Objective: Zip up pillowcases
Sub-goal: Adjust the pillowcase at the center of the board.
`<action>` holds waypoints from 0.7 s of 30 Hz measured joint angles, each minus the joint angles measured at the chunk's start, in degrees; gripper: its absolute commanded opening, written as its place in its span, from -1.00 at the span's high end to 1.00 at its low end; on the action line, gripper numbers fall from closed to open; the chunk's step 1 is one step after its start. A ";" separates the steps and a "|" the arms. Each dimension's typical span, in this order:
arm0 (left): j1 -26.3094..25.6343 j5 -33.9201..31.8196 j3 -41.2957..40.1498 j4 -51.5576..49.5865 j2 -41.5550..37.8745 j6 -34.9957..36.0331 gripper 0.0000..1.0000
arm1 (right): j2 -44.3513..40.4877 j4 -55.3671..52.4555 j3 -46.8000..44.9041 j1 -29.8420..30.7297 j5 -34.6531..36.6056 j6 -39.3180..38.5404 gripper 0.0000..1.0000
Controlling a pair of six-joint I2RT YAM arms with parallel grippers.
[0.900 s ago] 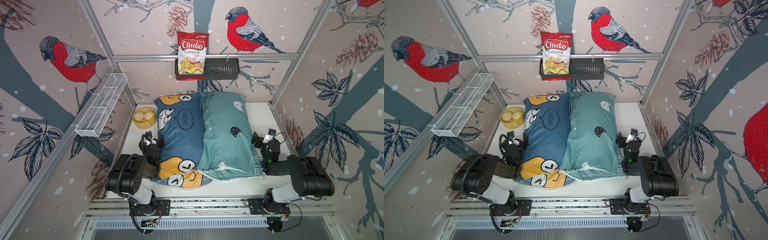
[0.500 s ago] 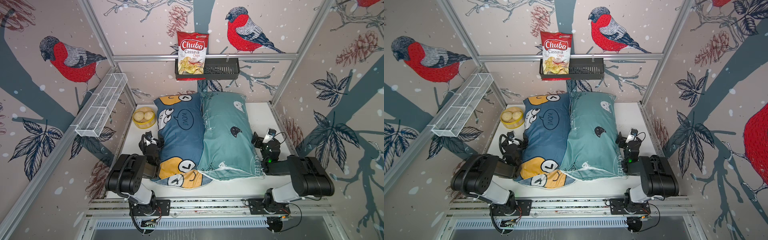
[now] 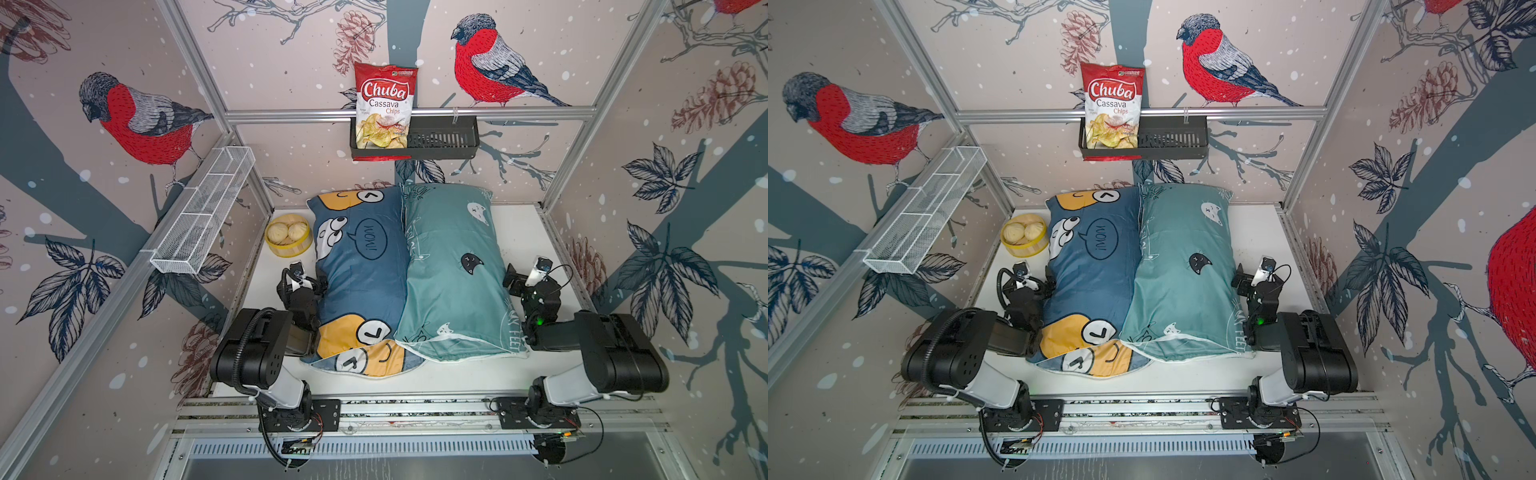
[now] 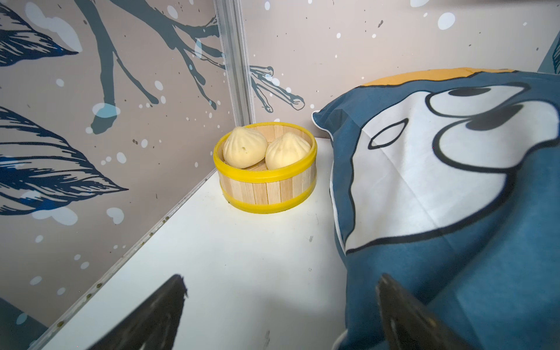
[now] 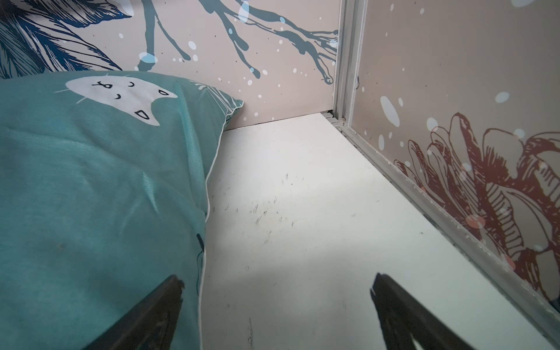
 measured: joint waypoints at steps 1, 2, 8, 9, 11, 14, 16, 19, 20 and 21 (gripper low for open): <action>0.31 0.57 0.04 -0.02 -0.02 0.00 -0.93 | 0.00 0.00 0.04 -0.02 -0.02 0.00 -0.99; 0.63 1.27 0.04 -0.09 -0.13 -0.04 -0.93 | 0.00 0.00 0.04 -0.09 -0.17 0.00 -0.99; 0.33 2.60 0.02 -6.38 -9.46 -0.37 -0.91 | -5.84 -10.10 4.42 -0.50 1.57 1.33 -0.99; -0.42 2.01 0.02 -8.52 -14.80 -0.09 -0.91 | -8.09 -16.09 9.16 -0.74 2.14 2.23 -0.99; -1.62 1.62 0.15 -11.28 -24.94 0.07 -0.94 | -11.63 -22.64 15.87 -0.35 3.28 3.89 -0.99; -3.39 0.79 6.73 -23.52 -36.39 -2.47 -0.93 | -16.48 -33.59 21.03 3.63 6.10 6.25 -0.99; -4.07 2.27 12.81 -33.68 -39.85 -6.45 -0.93 | -19.15 -40.96 22.73 8.37 7.87 7.21 -0.99; -4.26 7.43 17.84 -46.75 -40.92 -12.35 -0.92 | -21.53 -48.39 24.81 16.37 7.93 8.96 -0.99; -4.31 9.57 18.29 -50.73 -40.85 -14.08 -0.90 | -21.49 -50.49 25.94 18.97 6.93 9.84 -0.99; -4.39 12.04 18.32 -54.80 -40.54 -15.72 -0.87 | -20.76 -52.85 27.65 21.94 5.68 10.97 -0.99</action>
